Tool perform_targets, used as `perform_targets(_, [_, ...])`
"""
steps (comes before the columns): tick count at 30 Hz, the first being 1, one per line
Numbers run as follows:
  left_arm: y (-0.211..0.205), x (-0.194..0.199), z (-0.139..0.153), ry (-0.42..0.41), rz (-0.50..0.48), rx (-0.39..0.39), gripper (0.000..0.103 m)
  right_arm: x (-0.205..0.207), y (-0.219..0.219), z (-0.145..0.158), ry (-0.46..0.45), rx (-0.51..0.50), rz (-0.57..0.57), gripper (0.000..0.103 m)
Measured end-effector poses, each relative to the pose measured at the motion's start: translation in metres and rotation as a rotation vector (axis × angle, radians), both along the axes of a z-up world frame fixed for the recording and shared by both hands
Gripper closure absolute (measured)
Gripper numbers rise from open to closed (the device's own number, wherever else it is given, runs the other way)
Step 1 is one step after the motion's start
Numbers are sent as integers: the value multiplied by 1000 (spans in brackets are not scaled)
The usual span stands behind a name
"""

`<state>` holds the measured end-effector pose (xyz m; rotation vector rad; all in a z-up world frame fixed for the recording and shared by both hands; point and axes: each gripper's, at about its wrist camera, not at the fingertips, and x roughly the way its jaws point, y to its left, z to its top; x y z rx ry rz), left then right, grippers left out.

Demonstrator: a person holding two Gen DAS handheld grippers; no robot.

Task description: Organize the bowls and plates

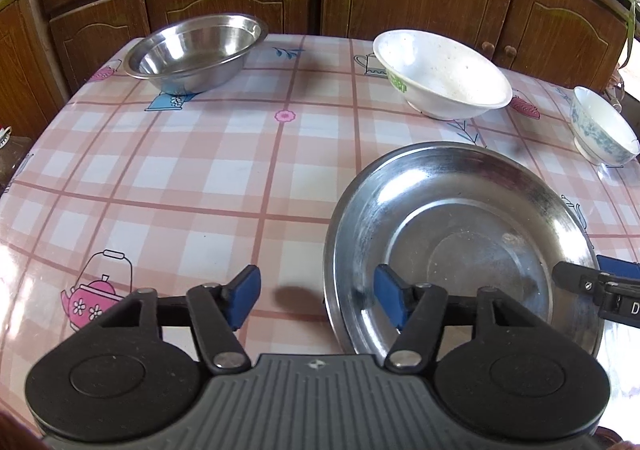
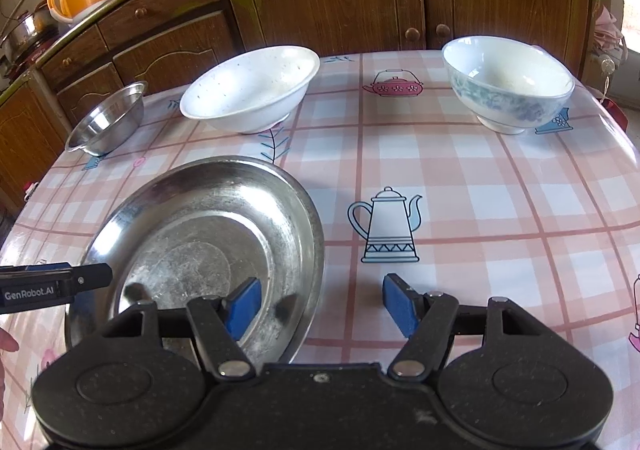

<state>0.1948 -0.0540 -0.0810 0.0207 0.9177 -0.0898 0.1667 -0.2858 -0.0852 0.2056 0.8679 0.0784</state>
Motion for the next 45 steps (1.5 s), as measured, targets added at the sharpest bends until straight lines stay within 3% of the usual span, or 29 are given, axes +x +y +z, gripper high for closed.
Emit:
perform_targets(1, [0, 1, -1, 1, -4, 1, 42, 1, 0, 0, -3, 2, -1, 23])
perform_targets(5, [-4, 4, -3, 4, -35, -13, 60, 3, 2, 0, -17, 23, 10, 23])
perform_targets(6, [-5, 4, -3, -1, -44, -15, 66, 4, 3, 0, -20, 31, 13, 33])
perform_targets(7, [-7, 4, -3, -5, -56, -21, 70, 4, 4, 0, -23, 42, 17, 52])
perform_targets(8, [-8, 4, -3, -4, -63, -26, 73, 4, 5, 0, -24, 51, 22, 61])
perform_targets(15, [-5, 1, 6, -31, -70, -46, 82, -1, 5, 5, -43, 43, -18, 72])
perform_targets(45, [-4, -58, 113, -262, -76, -71, 83, -69, 14, 128, -289, -7, -45, 72])
